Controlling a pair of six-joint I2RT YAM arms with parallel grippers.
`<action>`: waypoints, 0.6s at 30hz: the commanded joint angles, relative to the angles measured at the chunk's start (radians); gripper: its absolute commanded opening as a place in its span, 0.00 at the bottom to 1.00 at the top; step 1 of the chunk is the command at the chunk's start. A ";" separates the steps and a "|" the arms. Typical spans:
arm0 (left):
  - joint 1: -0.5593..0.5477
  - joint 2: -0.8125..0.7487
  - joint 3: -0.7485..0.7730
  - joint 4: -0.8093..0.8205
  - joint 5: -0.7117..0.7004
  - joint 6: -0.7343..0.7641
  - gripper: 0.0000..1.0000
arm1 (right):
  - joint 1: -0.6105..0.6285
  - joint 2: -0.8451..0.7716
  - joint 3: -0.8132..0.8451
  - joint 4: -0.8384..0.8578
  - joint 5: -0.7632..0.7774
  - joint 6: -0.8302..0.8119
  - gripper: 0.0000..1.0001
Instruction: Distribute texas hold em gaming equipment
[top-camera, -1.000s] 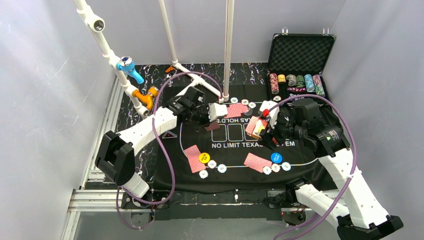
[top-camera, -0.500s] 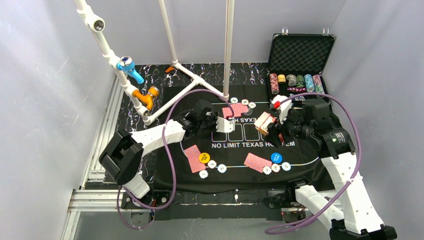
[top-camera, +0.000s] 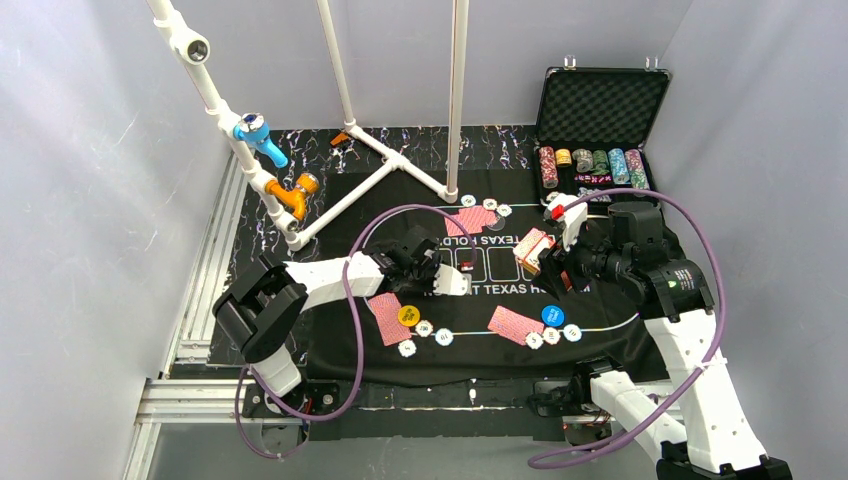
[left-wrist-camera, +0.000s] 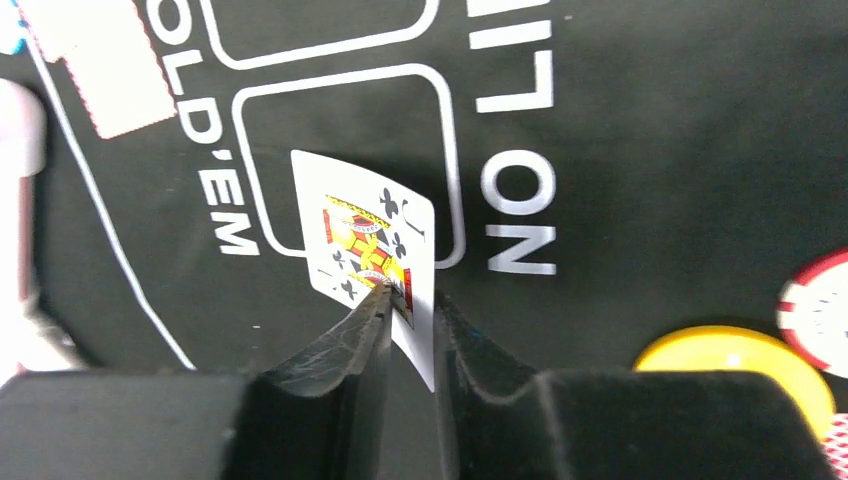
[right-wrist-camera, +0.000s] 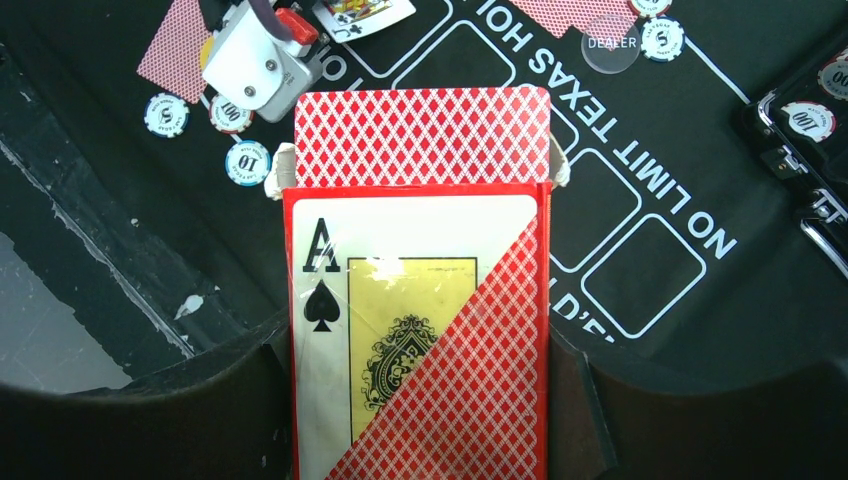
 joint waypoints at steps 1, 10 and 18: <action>-0.005 0.009 0.049 -0.129 0.090 -0.081 0.25 | -0.007 -0.012 0.045 0.022 -0.019 0.004 0.01; -0.002 0.047 0.130 -0.222 0.121 -0.196 0.56 | -0.007 -0.009 0.040 0.026 -0.028 0.000 0.01; 0.059 -0.018 0.292 -0.388 0.272 -0.342 0.76 | -0.008 -0.014 0.030 0.029 -0.045 -0.009 0.01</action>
